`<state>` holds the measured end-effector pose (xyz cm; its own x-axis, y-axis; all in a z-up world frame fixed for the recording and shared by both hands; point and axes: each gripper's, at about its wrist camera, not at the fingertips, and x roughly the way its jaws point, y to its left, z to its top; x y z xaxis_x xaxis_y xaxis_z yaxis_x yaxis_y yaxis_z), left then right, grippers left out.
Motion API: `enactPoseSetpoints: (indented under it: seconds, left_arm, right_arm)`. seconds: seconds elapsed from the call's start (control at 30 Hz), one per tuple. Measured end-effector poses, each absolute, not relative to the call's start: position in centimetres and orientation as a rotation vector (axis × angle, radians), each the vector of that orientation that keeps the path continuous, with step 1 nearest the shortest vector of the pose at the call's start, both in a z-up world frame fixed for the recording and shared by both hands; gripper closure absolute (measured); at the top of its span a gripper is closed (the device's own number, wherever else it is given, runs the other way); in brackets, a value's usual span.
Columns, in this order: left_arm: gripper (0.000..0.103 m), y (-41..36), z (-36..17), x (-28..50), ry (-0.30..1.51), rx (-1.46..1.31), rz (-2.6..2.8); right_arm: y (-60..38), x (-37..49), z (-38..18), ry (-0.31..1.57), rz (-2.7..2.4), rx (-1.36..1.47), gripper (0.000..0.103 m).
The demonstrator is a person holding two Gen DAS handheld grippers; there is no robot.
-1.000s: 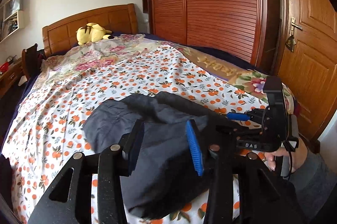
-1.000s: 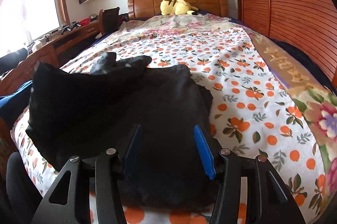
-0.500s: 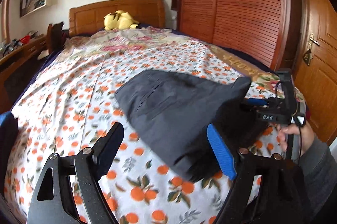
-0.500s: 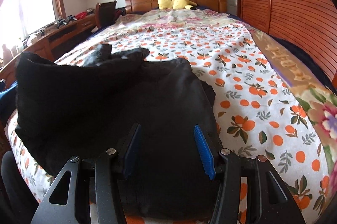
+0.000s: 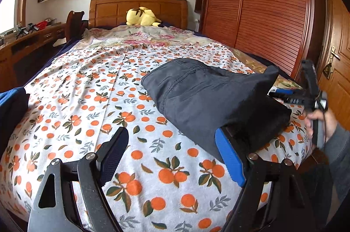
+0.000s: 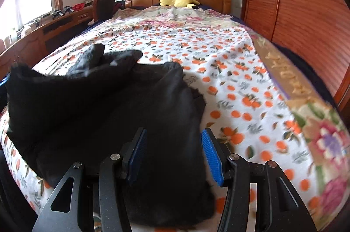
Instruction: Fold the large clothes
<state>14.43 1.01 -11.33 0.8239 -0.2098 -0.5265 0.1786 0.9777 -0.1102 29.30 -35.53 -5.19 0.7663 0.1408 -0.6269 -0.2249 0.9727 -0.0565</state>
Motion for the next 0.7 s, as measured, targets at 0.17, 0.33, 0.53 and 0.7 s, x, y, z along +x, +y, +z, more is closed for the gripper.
enactPoseSetpoints:
  seconds: [0.17,0.33,0.53,0.7]
  left_arm:
    - [0.021,1.4,-11.5,13.8,0.557,-0.037,-0.207]
    - [0.021,2.1,-11.9,13.6,0.563,-0.056,-0.204]
    - [0.021,2.7,-12.3,13.6,0.574,-0.068,-0.191]
    - [0.021,3.3,-12.4,13.5,0.578,-0.076,-0.182]
  right_arm:
    - [-34.5,28.5,-0.1,0.611,0.215,-0.183,0.048]
    - [-31.6,27.5,4.1,0.58,0.324,-0.185,0.047]
    - [-26.8,26.2,5.6,0.603,0.463,-0.236,0.046]
    - [-24.4,25.6,4.0,0.65,0.482,-0.327,0.043]
